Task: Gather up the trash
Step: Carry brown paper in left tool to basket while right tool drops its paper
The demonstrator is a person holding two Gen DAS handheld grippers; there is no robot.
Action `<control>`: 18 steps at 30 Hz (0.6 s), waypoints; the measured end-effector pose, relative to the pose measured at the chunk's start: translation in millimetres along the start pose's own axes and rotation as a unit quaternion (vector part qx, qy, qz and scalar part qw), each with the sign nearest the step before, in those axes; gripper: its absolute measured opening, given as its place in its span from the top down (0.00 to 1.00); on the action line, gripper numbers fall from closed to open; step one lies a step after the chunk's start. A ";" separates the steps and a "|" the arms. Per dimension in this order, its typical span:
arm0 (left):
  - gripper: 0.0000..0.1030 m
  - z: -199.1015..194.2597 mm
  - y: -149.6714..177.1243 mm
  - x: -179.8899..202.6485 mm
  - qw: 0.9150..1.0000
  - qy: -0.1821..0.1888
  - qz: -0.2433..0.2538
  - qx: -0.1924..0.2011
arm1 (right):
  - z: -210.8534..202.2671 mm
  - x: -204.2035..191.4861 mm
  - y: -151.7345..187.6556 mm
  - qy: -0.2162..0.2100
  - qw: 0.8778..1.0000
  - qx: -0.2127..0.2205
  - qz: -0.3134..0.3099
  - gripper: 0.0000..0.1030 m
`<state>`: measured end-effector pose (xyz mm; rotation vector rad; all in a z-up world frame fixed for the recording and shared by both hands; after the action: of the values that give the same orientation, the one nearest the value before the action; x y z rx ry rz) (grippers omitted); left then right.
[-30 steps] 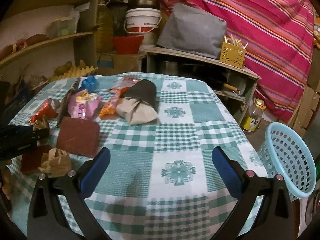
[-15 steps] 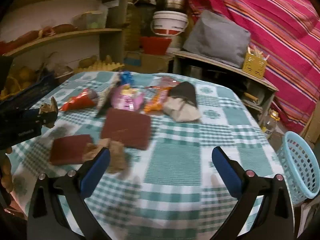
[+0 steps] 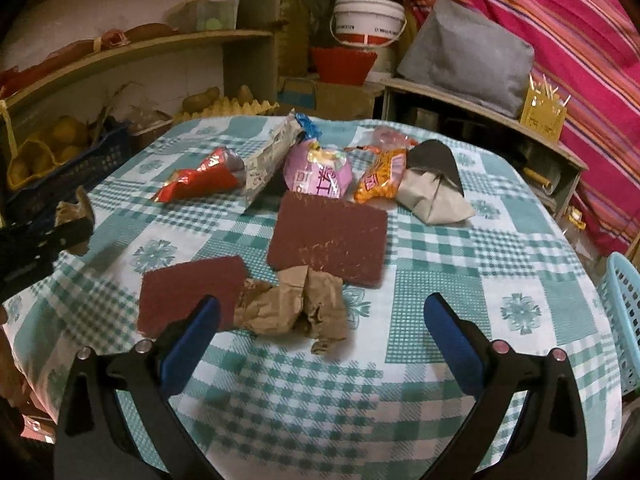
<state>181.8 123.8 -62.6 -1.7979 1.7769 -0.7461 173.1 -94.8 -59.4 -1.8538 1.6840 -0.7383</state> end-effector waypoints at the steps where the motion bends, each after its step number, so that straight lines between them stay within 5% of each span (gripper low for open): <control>1: 0.62 -0.2 0.2 -0.9 1.000 0.001 -0.001 0.000 | 3.0 0.6 0.7 0.009 1.000 -0.005 -0.002 0.04; 7: 0.62 -0.3 0.2 0.3 1.000 0.001 0.003 0.002 | 8.8 -1.4 -0.6 0.010 1.000 -0.015 -0.014 0.10; 11: 0.62 -0.8 0.1 7.9 1.000 -0.001 0.015 0.003 | 15.6 -4.5 1.2 -0.028 0.999 -0.039 -0.015 0.44; 18: 0.62 -1.5 -5.8 26.7 1.000 0.002 0.023 0.003 | 4.4 4.6 -3.4 -0.044 0.999 -0.021 -0.013 0.49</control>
<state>184.9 97.3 -56.5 -1.7477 1.8100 -0.7357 179.0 -99.0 -60.0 -1.9124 1.6334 -0.6272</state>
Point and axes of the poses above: each gripper's, at about its wrist camera, not at the fingertips, and z roughly the way its jaws point, x to its right, y to its underside, the point moved 7 cm from there along z, roughly the way its jaws point, and after that the axes turned 4 degrees about -x, right-handed, at the moved point
